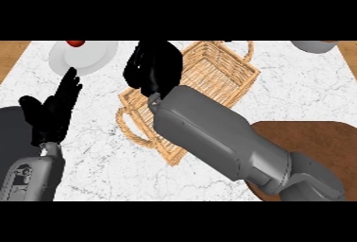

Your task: Pick the bell pepper from the cutting board and place it in the basket

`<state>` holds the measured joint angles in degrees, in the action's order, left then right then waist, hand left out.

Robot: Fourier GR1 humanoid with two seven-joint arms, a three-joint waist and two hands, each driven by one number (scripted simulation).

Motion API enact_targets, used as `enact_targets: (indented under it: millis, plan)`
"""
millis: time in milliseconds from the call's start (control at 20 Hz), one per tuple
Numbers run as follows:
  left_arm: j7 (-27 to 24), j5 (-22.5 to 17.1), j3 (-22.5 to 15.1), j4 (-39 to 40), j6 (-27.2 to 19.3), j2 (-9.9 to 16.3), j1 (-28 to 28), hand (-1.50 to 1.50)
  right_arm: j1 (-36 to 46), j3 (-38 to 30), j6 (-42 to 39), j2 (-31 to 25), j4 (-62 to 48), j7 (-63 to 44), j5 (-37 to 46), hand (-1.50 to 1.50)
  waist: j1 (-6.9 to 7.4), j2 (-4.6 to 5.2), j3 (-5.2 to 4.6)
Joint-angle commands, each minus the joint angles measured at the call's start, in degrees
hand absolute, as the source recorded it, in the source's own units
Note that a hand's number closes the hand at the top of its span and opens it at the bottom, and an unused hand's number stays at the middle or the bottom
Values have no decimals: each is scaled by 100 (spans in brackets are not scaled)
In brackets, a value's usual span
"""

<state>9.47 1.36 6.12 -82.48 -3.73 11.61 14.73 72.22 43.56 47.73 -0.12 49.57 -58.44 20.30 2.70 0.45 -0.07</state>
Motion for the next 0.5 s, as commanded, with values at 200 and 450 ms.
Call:
enact_targets:
  millis: [200,450]
  plan:
    - [-51,39,-36,-126,-16,-40,-180,0,553,1378,-1607,-302,-977,372,873,150,-24,-83,-25]
    - [195,32,0,-162,-27,20,-22,0,1017,1537,-2038,-9,-1481,453,1271,150,-129,-39,-1]
